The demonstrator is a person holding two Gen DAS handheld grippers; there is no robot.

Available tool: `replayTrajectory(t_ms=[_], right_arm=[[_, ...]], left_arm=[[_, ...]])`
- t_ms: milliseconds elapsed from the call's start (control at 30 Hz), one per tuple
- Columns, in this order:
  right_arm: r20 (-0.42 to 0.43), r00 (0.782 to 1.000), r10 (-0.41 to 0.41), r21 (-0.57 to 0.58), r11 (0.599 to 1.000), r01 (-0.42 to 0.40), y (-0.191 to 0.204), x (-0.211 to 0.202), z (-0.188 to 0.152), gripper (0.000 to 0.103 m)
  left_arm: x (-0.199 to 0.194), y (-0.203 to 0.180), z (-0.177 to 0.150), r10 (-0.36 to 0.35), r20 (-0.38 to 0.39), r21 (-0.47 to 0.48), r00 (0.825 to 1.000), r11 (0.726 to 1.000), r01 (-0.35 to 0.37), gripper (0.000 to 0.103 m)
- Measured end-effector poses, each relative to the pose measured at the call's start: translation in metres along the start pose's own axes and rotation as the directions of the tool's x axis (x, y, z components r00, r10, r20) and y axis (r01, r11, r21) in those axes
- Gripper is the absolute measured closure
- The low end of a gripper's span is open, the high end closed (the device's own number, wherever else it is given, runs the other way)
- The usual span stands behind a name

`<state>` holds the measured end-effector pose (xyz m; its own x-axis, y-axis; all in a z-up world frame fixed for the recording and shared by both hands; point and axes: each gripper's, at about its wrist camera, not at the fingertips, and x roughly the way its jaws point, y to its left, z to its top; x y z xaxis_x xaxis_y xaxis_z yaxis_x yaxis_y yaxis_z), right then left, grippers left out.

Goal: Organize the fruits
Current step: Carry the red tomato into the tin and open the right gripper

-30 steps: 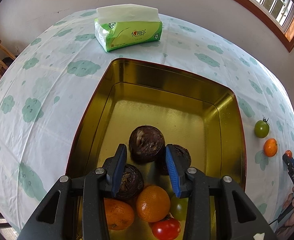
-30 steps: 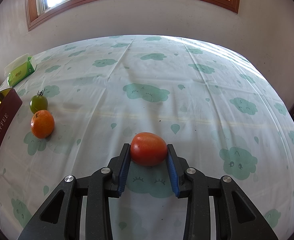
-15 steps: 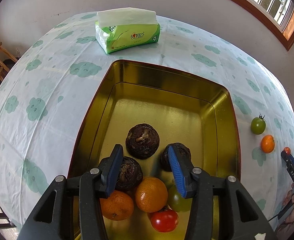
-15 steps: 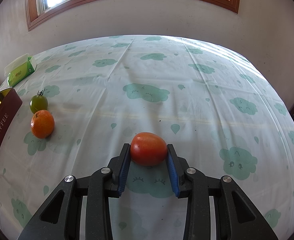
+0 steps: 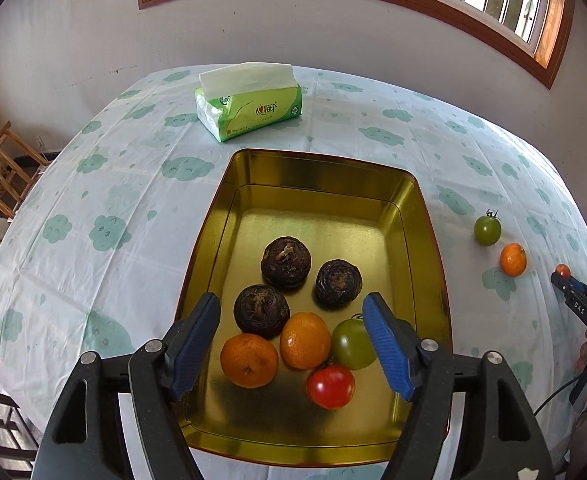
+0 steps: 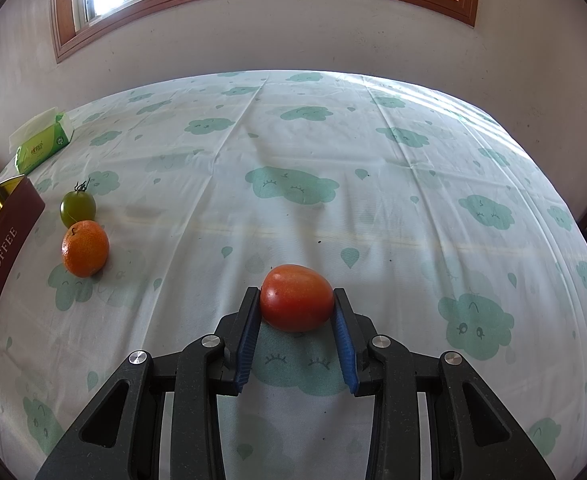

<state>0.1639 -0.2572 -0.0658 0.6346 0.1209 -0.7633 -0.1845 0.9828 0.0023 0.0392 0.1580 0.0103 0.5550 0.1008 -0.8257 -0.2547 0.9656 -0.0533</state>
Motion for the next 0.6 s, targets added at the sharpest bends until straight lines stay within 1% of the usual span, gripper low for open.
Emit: replayTrajectory(t_ms=[133,233,333,367,467,600], right_arm=[[0.001,1.0,-0.009,-0.005,1.0,0.009,0.001,0.0,0.0,0.068],[-0.007,1.0,-0.006,0.015,1.0,0.007,0.0,-0.001,0.0,0.068],[0.002,1.0,0.001,0.021,1.0,-0.001,0.006,-0.008,0.004,0.068],[0.005,1.0,0.02,0.022,1.0,-0.02,0.009,-0.012,0.006,0.068],[0.031,0.997,0.069,-0.005,0.998,-0.069,0.03,-0.026,0.015,0.068],[0.053,0.986,0.158,-0.081,0.985,-0.153,0.076,-0.046,0.026,0.068]], left_arm=[[-0.008,0.007,-0.007,0.015,0.018,-0.003,1.0,1.0,-0.015,0.028],[-0.011,0.015,-0.011,0.022,0.022,-0.021,1.0,1.0,-0.022,0.026],[-0.014,0.023,-0.016,0.03,0.028,-0.042,0.999,0.999,-0.029,0.017],[-0.016,0.026,-0.017,0.032,0.033,-0.049,0.999,0.998,-0.03,0.014],[-0.019,0.034,-0.02,0.04,0.041,-0.068,0.998,0.997,-0.038,0.012],[-0.023,0.044,-0.023,0.039,0.051,-0.099,0.998,0.994,-0.034,0.011]])
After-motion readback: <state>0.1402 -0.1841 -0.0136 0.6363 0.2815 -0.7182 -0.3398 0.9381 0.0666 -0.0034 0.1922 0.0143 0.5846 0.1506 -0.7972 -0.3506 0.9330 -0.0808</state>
